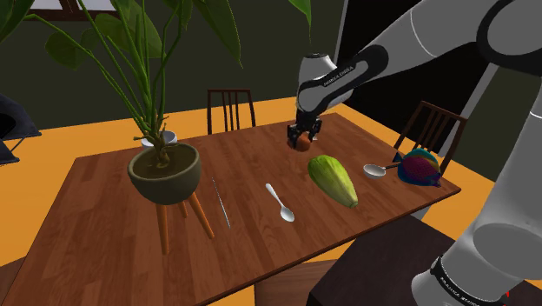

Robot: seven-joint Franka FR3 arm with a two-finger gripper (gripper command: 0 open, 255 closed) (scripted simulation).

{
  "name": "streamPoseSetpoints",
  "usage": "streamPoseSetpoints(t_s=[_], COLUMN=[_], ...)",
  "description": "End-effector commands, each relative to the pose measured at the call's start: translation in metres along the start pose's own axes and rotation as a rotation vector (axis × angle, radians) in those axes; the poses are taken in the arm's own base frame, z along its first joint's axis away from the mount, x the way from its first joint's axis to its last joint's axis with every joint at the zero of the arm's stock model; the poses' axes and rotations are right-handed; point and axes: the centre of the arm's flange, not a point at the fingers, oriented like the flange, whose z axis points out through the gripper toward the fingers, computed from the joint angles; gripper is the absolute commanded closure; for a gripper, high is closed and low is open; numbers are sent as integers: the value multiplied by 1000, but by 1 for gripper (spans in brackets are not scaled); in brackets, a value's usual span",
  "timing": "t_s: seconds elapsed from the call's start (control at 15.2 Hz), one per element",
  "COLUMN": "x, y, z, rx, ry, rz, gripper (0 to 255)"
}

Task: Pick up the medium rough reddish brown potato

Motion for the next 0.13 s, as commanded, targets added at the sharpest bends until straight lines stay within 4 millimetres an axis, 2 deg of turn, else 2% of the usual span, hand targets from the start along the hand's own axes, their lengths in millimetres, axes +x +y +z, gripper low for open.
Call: streamPoseSetpoints(t_s=[0.0, 0.07], x=[1, 1], y=[0, 0], z=[-6, -6], rx=[0, 0], ry=[0, 0], rz=[0, 0], gripper=[255, 255])
